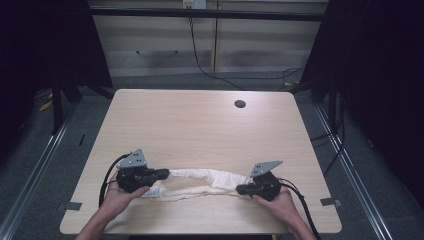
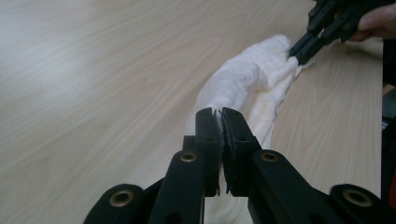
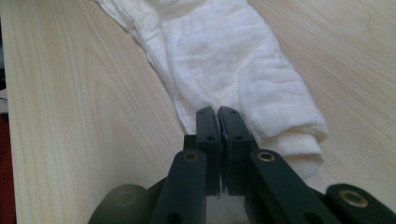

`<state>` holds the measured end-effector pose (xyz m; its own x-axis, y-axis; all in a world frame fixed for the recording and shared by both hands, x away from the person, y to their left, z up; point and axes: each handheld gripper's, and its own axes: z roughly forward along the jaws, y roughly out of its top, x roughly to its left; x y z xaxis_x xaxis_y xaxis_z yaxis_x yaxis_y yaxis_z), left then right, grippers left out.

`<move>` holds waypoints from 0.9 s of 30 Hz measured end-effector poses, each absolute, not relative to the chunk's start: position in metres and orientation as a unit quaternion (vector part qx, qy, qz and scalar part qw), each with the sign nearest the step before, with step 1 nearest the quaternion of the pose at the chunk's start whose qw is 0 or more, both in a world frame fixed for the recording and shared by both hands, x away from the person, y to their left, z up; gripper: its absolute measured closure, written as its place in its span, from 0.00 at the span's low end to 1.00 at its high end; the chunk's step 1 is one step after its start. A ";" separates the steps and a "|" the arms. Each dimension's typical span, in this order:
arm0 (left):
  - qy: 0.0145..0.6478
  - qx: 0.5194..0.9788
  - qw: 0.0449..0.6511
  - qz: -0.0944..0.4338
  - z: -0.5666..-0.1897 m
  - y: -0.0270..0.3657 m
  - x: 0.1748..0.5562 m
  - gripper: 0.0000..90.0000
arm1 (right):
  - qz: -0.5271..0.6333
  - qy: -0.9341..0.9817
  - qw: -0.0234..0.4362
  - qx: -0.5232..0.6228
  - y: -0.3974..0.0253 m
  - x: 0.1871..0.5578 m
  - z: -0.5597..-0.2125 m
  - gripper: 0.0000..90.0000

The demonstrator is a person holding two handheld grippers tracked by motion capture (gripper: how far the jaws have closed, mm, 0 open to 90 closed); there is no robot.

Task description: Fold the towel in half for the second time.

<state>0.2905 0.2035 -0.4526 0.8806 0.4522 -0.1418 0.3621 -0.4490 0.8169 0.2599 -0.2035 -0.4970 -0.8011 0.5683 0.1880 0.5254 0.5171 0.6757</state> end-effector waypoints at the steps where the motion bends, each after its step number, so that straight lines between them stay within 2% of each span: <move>1: 0.241 0.850 0.465 0.047 -0.454 0.204 0.290 0.96 | 0.378 0.870 0.028 0.315 -0.203 0.260 -0.497 0.98; 11: 0.234 0.870 0.433 0.019 -0.476 0.210 0.272 0.96 | 0.378 0.869 0.026 0.316 -0.204 0.261 -0.497 0.98; 19: 0.239 0.881 0.408 0.005 -0.496 0.206 0.273 0.96 | 0.373 0.873 0.033 0.313 -0.203 0.259 -0.496 0.98; 27: 0.230 0.888 0.395 0.047 -0.497 0.203 0.269 0.96 | 0.366 0.872 0.050 0.321 -0.218 0.254 -0.495 0.98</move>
